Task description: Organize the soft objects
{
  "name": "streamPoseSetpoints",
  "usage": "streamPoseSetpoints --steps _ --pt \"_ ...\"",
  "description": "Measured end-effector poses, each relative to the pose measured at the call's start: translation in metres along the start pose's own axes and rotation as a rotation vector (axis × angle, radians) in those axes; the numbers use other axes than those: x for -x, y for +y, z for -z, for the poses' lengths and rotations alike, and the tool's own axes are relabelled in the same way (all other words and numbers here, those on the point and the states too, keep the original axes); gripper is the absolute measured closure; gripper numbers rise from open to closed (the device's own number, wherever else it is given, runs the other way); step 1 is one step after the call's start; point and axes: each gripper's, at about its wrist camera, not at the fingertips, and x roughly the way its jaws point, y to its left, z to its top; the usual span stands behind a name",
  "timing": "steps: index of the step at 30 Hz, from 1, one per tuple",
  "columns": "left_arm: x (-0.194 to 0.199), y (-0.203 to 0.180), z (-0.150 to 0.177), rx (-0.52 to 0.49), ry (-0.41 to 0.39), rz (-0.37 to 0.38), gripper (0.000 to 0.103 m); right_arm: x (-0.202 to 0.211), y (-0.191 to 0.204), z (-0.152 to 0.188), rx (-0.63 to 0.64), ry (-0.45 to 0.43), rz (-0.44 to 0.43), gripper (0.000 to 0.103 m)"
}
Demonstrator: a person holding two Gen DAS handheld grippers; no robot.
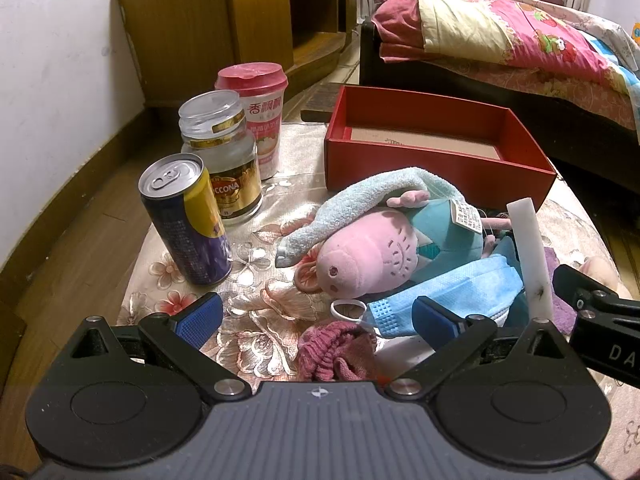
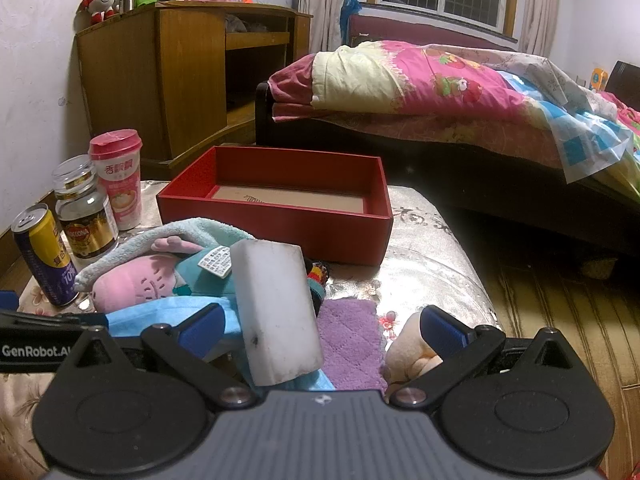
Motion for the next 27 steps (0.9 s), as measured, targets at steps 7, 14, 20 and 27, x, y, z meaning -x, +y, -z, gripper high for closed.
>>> streamPoseSetpoints --steps 7,14,20,27 --pt "0.000 0.001 0.000 -0.001 0.002 0.001 0.007 0.000 0.000 0.000 0.001 -0.001 0.000 0.019" --pt "-0.001 0.003 0.002 -0.008 0.002 0.000 0.007 0.001 -0.001 0.000 0.005 0.001 0.002 0.019" --pt "-0.005 0.021 0.001 0.007 0.017 0.015 0.010 0.000 -0.029 -0.002 -0.049 0.004 0.038 0.019" --pt "-0.024 0.041 0.007 0.054 0.109 0.028 0.026 -0.002 -0.058 -0.002 -0.105 0.032 0.067 0.019"
